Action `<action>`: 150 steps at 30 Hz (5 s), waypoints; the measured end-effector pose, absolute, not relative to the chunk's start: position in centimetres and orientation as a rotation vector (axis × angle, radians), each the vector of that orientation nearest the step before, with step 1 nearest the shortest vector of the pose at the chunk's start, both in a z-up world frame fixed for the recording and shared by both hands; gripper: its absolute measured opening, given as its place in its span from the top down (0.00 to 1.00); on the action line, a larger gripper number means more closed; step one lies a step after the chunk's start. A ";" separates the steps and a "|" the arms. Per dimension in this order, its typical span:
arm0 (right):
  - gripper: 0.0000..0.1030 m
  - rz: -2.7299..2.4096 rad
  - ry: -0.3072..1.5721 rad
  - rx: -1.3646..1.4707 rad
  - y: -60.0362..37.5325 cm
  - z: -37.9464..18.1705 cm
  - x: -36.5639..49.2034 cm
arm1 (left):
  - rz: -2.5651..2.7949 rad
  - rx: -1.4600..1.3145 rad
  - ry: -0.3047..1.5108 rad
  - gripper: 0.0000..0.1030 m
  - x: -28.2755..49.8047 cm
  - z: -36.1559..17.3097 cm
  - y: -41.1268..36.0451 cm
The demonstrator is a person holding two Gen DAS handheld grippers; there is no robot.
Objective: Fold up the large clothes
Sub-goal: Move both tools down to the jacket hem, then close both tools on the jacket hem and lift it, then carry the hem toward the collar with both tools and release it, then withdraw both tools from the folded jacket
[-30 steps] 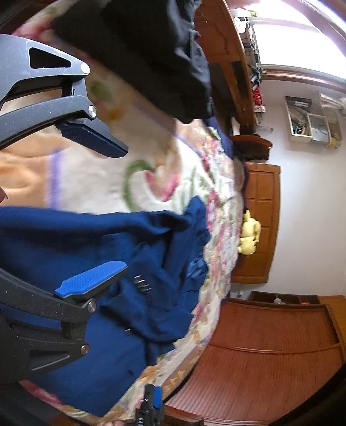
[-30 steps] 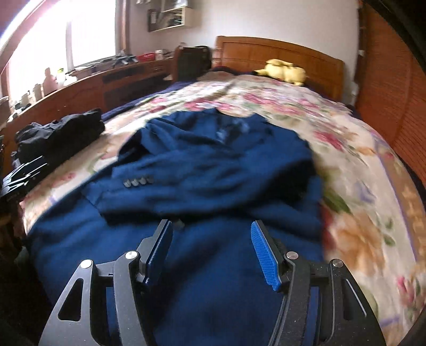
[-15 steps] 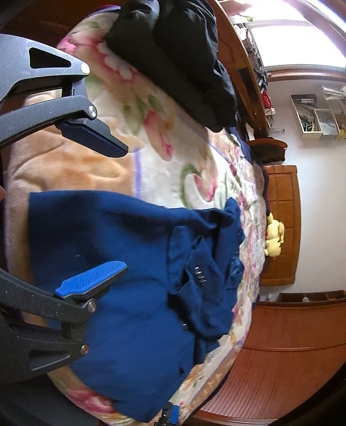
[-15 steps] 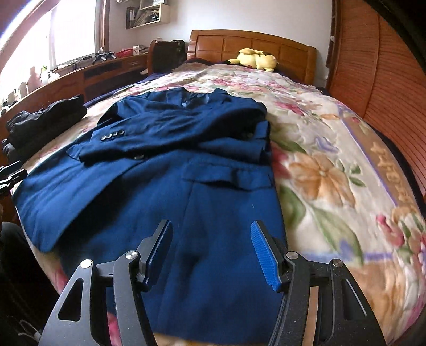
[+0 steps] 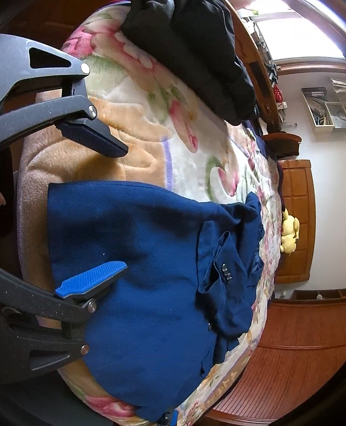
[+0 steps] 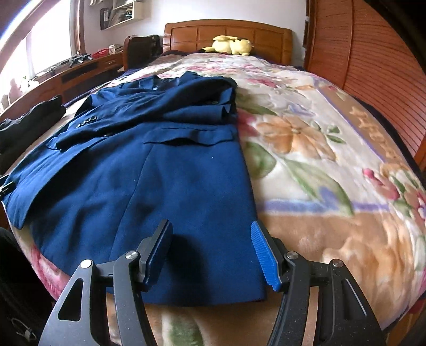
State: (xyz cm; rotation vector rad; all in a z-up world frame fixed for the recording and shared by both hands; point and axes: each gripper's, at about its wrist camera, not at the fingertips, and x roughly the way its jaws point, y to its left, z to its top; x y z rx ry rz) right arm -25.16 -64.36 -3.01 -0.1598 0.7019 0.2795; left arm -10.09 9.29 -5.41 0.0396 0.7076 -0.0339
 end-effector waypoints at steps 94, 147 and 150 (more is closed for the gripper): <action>0.94 0.436 0.318 -0.099 -56.1 11.5 -4.8 | -0.181 0.071 0.473 0.95 15.0 9.9 8.6; 0.26 0.448 0.586 -0.128 -51.2 1.7 -2.8 | -0.155 0.031 0.732 0.47 12.8 -2.1 10.1; 0.26 0.464 0.592 -0.122 -51.5 1.6 -2.7 | -0.149 0.014 0.738 0.47 13.0 -2.5 10.1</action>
